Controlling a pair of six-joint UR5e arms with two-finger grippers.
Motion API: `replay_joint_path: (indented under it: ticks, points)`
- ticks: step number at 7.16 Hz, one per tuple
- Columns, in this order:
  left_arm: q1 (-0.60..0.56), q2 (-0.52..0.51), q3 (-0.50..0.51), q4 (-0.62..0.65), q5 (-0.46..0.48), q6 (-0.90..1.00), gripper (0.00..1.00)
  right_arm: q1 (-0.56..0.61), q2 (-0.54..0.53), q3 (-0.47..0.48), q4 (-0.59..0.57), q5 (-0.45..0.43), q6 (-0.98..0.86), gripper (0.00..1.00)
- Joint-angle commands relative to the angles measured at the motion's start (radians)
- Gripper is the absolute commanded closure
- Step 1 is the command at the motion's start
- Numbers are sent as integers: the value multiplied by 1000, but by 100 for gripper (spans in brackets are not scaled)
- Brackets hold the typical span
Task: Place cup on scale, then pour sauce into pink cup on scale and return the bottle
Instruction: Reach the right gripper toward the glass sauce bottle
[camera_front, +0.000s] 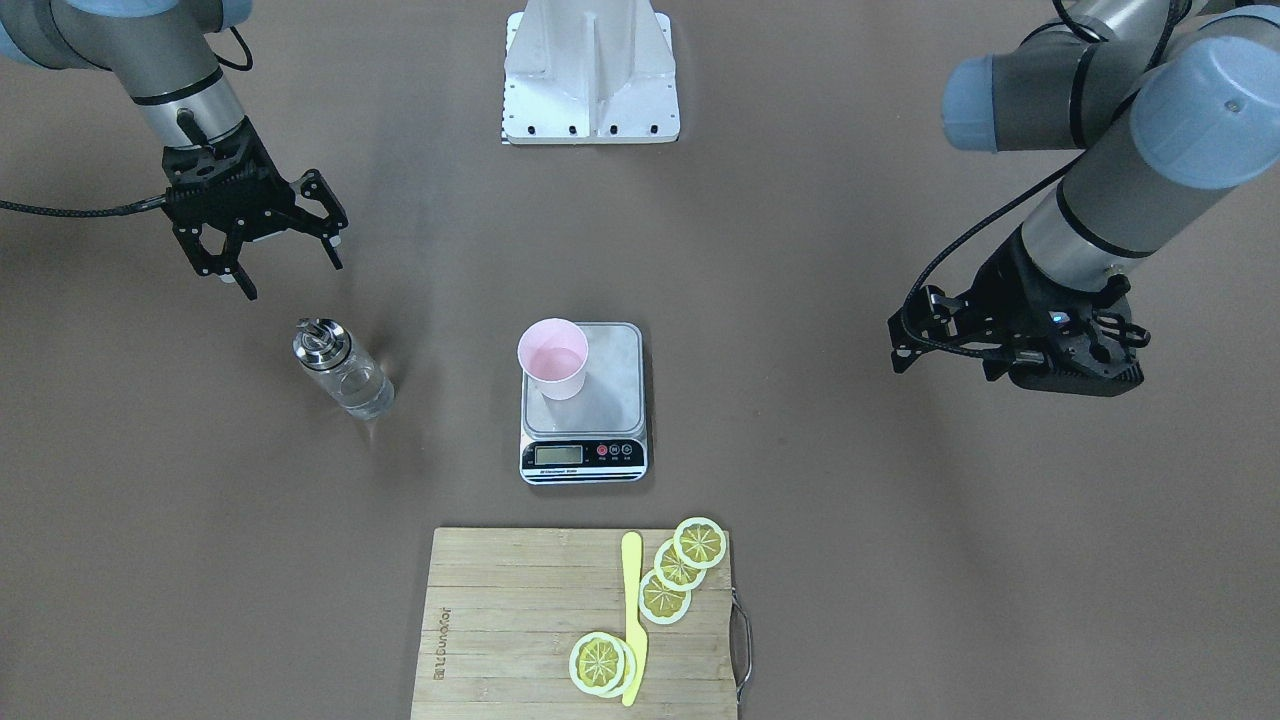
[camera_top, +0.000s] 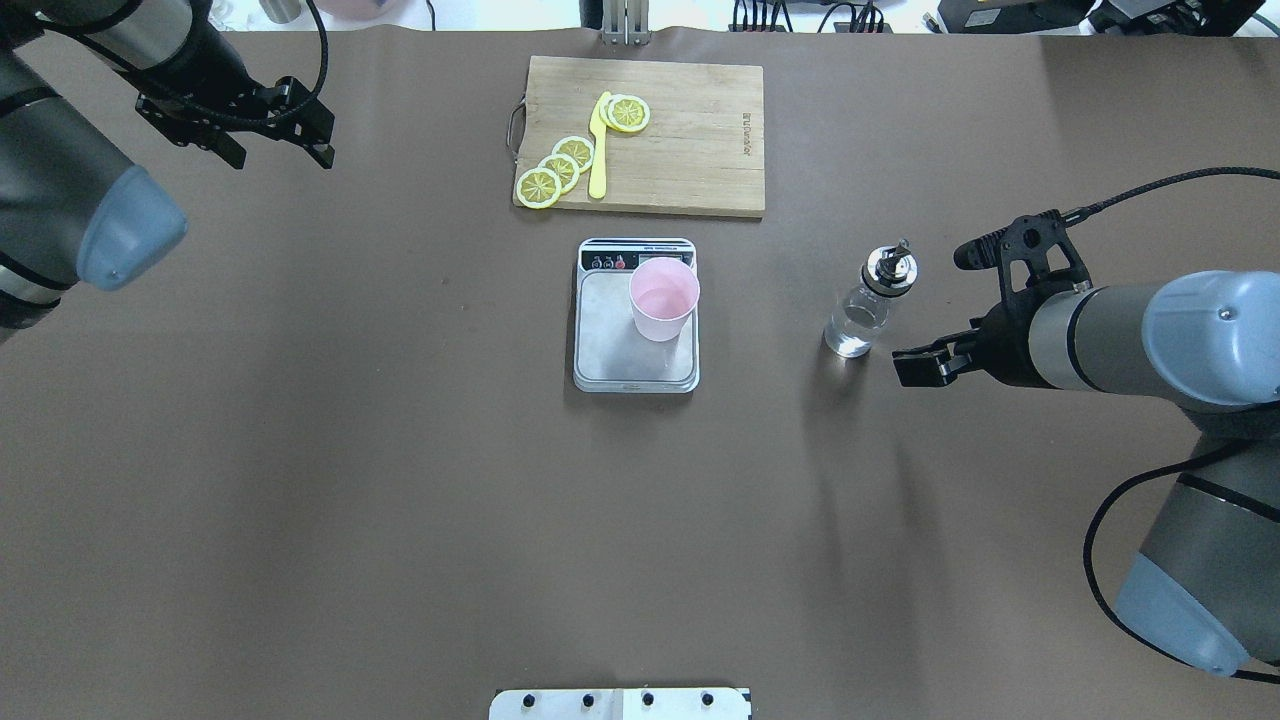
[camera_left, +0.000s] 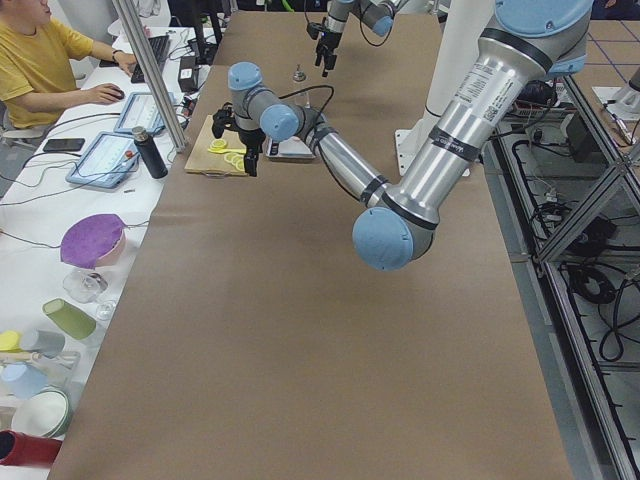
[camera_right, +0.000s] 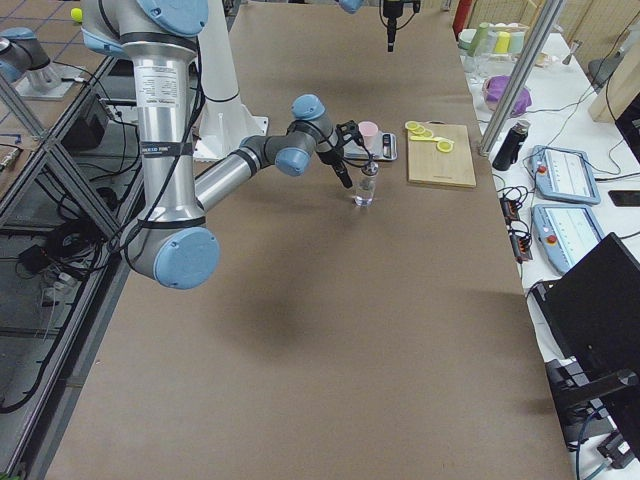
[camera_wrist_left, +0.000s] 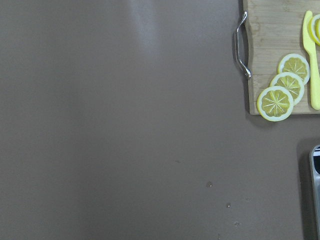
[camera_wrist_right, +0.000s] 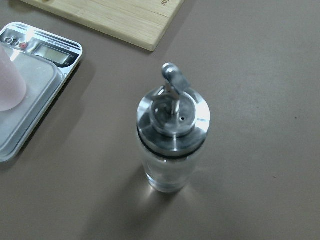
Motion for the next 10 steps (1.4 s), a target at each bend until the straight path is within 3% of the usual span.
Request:
replay_joint_path:
  ticks: [1, 3, 6, 8, 10]
  points:
    - [0, 0, 0, -1, 1, 1, 0, -37, -7, -14, 28, -68, -7, 3]
    - [2, -2, 0, -1, 3, 1, 0, -48, -16, -31, 29, -111, -10, 8]
    - [3, -2, 2, -1, 4, 1, 0, -97, -7, -60, 63, -210, -11, 6]
    - [3, -2, 2, -1, 4, 1, 0, -97, -19, -177, 287, -206, -17, 6]
    - [3, -3, 2, -1, 4, 1, 0, -97, -13, -201, 339, -211, -11, 5]
